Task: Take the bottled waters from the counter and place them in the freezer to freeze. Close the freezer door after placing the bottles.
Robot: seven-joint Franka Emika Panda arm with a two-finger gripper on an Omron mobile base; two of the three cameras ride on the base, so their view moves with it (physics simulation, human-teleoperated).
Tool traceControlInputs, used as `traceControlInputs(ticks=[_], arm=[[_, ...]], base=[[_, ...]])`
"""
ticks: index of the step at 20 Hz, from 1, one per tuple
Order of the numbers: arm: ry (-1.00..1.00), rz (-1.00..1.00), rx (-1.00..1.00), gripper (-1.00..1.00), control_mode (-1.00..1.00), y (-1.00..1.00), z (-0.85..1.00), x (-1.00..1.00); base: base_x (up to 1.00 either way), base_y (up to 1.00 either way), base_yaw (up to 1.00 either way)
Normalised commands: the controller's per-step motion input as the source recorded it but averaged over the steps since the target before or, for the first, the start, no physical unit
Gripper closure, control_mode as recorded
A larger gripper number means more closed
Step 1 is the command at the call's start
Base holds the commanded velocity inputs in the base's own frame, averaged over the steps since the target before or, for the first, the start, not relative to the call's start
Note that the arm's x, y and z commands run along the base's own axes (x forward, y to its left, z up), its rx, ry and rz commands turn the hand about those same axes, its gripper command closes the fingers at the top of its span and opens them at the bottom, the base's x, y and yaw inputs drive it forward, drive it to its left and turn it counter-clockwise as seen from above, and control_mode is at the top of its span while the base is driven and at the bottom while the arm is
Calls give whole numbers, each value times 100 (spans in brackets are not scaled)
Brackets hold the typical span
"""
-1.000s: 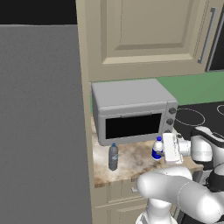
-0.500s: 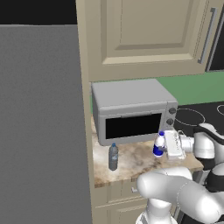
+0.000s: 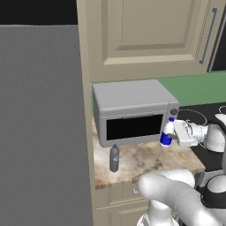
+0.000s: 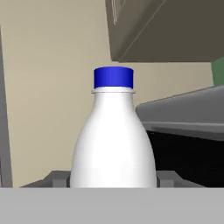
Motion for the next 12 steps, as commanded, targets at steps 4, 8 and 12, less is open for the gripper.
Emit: traceControlInputs(ticks=[4, 8, 12], arm=[[1, 0, 0, 100, -100, 0, 57, -64], [0, 0, -2, 100, -100, 4, 39, -83], [0, 0, -4, 100, -100, 15, 41, -84]], base=[[0, 0, 0], [0, 0, 0], [0, 0, 0]])
